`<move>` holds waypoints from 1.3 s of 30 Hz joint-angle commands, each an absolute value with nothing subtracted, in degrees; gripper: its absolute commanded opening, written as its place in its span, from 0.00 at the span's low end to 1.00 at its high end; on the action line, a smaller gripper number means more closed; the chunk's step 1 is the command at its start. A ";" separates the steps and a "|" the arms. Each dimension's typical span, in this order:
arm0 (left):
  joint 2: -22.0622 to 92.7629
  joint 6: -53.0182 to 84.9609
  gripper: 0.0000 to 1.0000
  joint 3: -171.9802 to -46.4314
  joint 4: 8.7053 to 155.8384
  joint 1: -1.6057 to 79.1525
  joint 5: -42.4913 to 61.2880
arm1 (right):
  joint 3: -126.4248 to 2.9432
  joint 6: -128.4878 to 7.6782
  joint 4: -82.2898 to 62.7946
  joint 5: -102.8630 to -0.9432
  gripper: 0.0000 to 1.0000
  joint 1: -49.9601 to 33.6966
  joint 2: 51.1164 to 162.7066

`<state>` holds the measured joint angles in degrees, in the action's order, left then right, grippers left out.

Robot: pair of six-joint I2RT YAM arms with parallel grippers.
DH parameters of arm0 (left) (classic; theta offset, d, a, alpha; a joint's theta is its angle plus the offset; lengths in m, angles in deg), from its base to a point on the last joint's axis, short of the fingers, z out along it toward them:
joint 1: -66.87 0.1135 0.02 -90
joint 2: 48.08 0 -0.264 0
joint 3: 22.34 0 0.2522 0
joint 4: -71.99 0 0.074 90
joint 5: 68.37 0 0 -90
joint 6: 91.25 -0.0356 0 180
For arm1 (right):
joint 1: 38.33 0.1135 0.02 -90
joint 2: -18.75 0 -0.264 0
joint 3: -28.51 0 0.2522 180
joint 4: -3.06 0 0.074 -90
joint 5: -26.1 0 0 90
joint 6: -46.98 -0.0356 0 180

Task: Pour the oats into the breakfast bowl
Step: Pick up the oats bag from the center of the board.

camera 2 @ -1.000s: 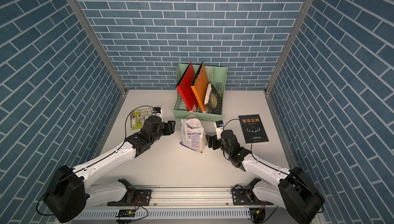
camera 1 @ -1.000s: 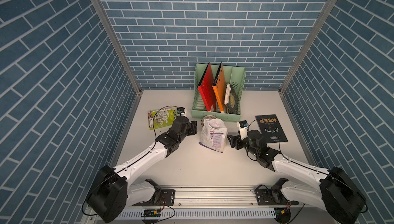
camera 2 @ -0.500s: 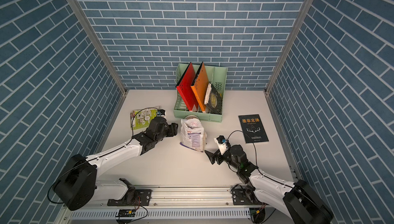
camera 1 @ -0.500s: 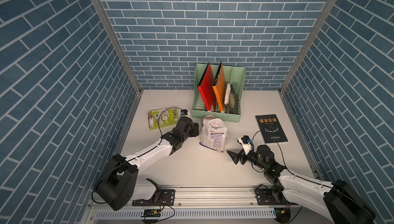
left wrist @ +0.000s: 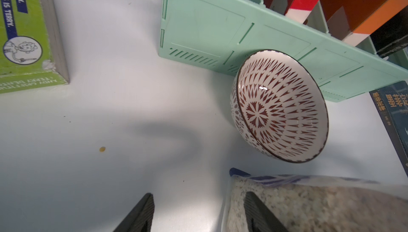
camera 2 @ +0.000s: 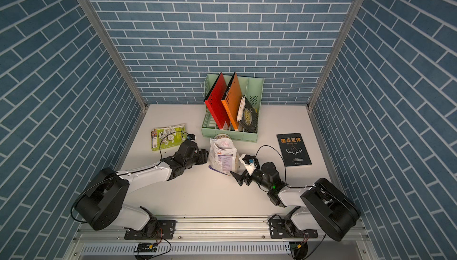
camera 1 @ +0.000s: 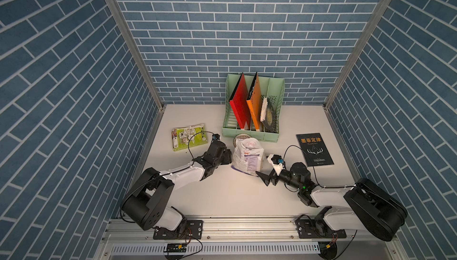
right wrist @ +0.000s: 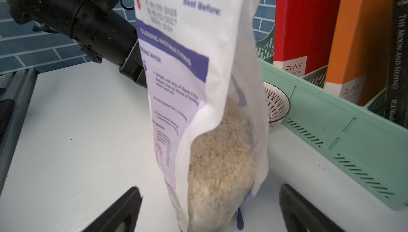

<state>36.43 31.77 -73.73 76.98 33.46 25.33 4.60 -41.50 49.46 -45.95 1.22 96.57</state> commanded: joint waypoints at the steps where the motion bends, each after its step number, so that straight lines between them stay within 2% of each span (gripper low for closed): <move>1: 37.64 32.32 0.68 -73.02 75.66 33.09 25.05 | 3.01 -39.35 54.92 -44.96 0.99 0.60 98.83; 9: 38.95 32.34 0.67 -73.54 75.47 32.63 25.32 | 2.85 -39.52 63.20 -38.79 0.99 0.08 106.68; 17: 40.18 32.14 0.67 -74.23 76.03 32.03 25.62 | -1.22 -40.67 67.67 -37.44 0.99 0.77 115.07; 24: 40.63 32.23 0.67 -74.35 75.60 31.59 25.60 | -3.17 -40.56 68.15 -38.91 0.86 2.35 119.41; 28: 40.71 32.32 0.67 -74.31 75.10 31.55 25.42 | -3.42 -40.84 67.71 -39.58 0.73 2.45 120.50; 39: 32.45 31.72 0.69 -73.03 78.15 31.75 29.92 | -5.02 -37.62 56.73 -37.97 0.13 0.21 112.72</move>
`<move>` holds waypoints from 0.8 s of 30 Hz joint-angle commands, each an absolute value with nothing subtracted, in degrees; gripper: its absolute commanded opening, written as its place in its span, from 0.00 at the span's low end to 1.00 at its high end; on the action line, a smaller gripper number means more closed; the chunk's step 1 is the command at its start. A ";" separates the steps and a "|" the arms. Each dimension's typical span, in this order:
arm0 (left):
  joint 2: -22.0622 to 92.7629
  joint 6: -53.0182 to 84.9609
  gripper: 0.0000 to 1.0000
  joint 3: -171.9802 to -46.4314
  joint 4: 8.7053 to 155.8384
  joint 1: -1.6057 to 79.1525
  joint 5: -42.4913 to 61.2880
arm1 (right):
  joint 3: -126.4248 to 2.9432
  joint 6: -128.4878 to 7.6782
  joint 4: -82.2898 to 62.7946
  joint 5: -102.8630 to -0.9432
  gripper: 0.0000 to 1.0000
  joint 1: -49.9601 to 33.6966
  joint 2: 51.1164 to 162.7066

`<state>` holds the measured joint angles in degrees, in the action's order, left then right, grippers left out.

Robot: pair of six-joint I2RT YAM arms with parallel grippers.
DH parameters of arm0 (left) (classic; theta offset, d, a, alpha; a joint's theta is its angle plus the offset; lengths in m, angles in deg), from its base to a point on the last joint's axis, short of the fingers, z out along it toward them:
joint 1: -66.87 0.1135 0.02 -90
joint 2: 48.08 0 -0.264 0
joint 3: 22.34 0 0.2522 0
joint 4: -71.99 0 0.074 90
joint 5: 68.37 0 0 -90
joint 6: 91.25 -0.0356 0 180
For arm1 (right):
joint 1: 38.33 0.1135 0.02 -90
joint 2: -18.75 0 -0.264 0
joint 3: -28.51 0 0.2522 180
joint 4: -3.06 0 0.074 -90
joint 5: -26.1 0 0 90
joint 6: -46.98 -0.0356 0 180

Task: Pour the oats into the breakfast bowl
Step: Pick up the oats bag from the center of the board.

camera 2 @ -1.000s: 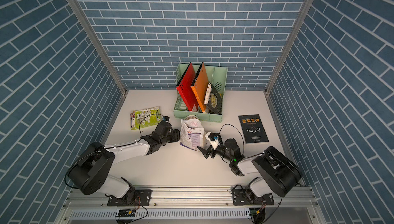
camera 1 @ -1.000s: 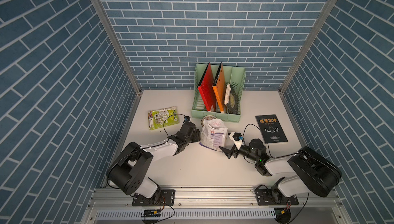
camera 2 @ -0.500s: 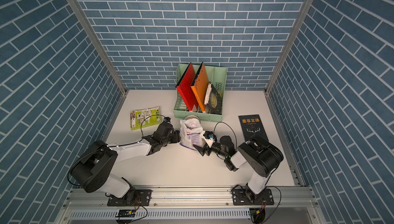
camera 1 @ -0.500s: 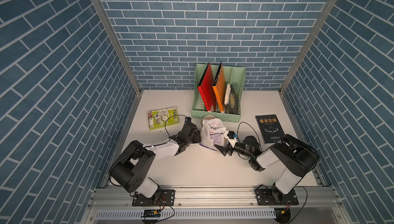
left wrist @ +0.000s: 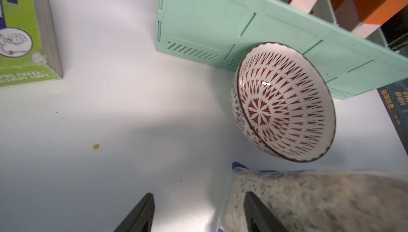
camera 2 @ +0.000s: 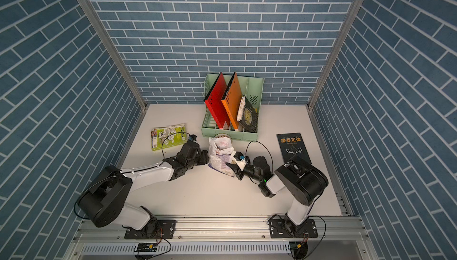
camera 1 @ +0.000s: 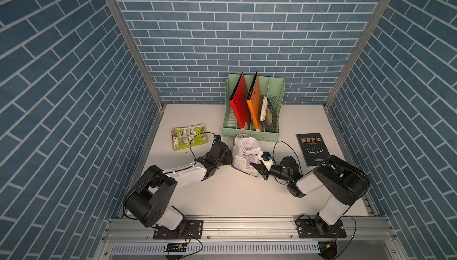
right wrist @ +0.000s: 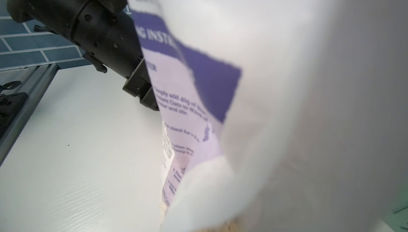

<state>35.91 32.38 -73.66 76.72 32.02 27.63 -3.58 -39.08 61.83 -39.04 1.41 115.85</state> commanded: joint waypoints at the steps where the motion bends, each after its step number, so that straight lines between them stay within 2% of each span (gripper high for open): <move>1: 31.22 31.55 0.70 -73.02 78.76 31.93 30.43 | -5.38 -37.10 55.29 -37.71 0.08 -0.03 111.69; 3: 28.99 30.93 0.71 -73.23 80.41 32.61 31.07 | -5.88 -35.77 51.97 -37.42 0.00 -0.59 109.33; 8: 23.70 29.23 0.74 -74.69 84.83 35.92 31.39 | -6.47 -34.07 44.72 -35.89 0.00 -3.60 101.11; 12: 23.64 27.32 0.77 -78.26 88.52 38.62 29.91 | -10.97 -31.38 29.23 -33.38 0.00 -8.70 92.92; 17: 31.33 25.41 0.82 -85.13 90.42 38.86 24.67 | -15.05 -26.64 14.98 -34.82 0.00 -14.57 83.39; 24: 46.89 24.81 0.78 -94.31 87.00 38.75 15.81 | -15.96 -27.48 9.90 -40.11 0.00 -17.52 73.66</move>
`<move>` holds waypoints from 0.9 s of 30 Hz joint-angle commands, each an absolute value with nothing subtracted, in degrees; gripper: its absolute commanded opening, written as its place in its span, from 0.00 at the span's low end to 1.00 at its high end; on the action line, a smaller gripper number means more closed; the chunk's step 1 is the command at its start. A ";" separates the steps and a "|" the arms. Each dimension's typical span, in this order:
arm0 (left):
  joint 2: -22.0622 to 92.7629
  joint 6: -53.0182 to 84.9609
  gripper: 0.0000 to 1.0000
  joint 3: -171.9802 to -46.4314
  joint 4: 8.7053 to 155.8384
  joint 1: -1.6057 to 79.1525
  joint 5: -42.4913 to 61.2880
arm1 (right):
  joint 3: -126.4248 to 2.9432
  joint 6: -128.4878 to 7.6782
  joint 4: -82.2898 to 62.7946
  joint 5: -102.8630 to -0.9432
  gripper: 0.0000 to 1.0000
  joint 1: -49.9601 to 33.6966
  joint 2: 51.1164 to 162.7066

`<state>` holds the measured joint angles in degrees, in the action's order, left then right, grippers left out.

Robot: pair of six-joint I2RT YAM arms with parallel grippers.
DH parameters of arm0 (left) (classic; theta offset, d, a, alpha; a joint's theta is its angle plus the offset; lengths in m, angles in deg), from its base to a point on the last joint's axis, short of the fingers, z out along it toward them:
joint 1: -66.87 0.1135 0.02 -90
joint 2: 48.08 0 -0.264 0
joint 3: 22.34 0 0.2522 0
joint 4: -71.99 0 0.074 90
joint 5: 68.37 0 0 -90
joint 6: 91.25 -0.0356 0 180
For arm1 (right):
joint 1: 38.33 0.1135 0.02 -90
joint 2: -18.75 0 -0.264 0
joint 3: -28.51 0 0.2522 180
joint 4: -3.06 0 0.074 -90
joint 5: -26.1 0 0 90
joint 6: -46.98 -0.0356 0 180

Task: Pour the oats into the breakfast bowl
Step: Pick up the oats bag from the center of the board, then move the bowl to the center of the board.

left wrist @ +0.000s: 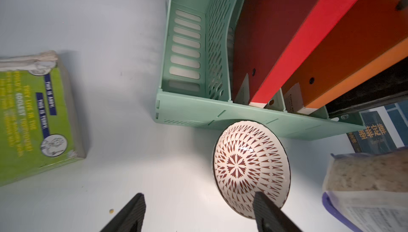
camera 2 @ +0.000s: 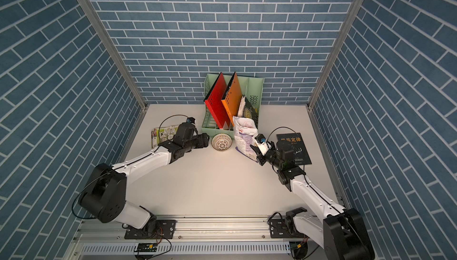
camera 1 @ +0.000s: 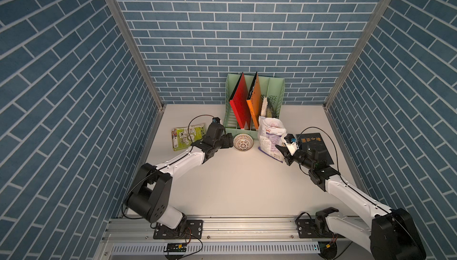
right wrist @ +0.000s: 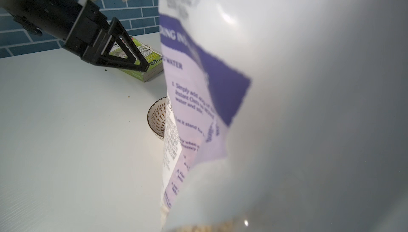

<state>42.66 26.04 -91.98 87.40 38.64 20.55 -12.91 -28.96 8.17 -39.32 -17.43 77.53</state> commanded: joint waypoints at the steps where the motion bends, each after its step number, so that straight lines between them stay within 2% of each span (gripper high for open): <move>1: 48.77 24.72 0.77 -95.63 86.77 38.77 15.06 | -16.24 -27.47 8.94 -40.42 0.00 -17.51 72.83; 5: 54.38 24.97 0.73 -99.36 86.28 38.83 15.07 | -17.06 -28.09 5.86 -42.25 0.00 -17.50 70.69; 14: 59.99 24.94 0.49 -102.45 85.75 38.75 12.15 | -19.93 -28.52 -0.14 -43.61 0.00 -17.43 68.28; 23: 59.89 24.18 0.13 -102.23 86.35 38.70 11.60 | -27.06 -23.78 -11.76 -45.32 0.00 -16.74 68.70; 27: 57.23 24.09 0.04 -100.62 86.98 38.71 11.55 | -30.75 -19.94 -18.61 -46.27 0.00 -15.66 70.13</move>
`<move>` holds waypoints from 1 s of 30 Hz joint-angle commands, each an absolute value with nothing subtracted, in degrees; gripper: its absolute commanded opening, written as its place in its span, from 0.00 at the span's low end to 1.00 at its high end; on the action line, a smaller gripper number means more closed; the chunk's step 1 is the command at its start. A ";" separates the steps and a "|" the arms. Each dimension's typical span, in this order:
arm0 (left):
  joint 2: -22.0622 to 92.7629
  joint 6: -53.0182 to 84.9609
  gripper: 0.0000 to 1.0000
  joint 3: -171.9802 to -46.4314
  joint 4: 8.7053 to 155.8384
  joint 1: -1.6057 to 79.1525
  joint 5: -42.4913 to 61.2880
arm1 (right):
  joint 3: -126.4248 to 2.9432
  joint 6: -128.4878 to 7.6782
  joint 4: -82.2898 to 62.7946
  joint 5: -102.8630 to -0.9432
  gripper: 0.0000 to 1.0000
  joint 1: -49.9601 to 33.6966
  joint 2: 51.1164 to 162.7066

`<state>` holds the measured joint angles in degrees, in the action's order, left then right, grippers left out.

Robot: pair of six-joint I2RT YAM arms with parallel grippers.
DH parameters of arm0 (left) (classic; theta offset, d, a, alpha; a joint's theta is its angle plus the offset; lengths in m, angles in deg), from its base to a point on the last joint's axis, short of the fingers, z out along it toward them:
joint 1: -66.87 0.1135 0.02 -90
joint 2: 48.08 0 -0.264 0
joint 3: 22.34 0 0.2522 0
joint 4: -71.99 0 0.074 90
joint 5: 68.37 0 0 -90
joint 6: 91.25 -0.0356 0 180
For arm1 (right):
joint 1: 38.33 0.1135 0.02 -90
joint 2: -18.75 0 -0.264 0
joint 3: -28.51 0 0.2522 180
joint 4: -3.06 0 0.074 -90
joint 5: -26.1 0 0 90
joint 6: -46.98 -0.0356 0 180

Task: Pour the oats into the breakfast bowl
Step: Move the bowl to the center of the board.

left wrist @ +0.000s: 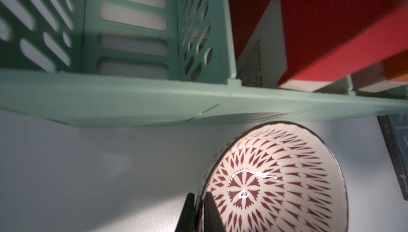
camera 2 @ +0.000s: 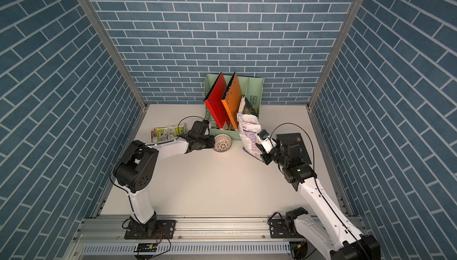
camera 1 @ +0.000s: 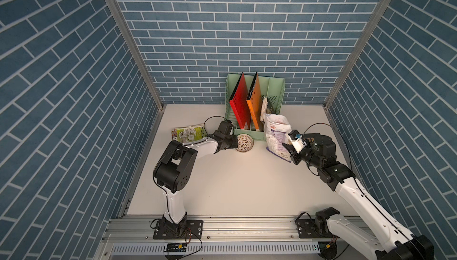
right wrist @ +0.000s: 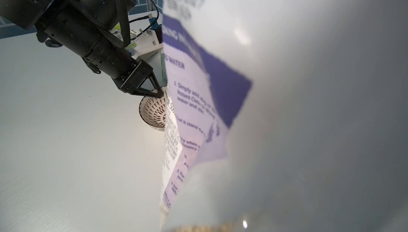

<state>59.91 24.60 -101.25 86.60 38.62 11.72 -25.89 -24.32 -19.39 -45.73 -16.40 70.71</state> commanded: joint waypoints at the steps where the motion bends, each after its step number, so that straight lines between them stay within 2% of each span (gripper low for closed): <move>1: 56.00 24.04 0.02 -99.91 87.53 38.66 11.54 | -32.08 -18.78 -20.80 -46.63 0.00 -15.04 70.66; 19: 32.20 26.87 0.00 -80.81 99.41 37.17 11.08 | -55.55 -8.05 -56.91 -60.91 0.00 1.94 86.93; 30: 33.23 31.29 0.00 -77.05 94.73 31.71 14.34 | -63.68 -6.33 -69.83 -71.44 0.00 10.58 95.49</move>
<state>32.15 29.08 -77.60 98.92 33.01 13.09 -59.53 -8.39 -67.52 -67.13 9.22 95.28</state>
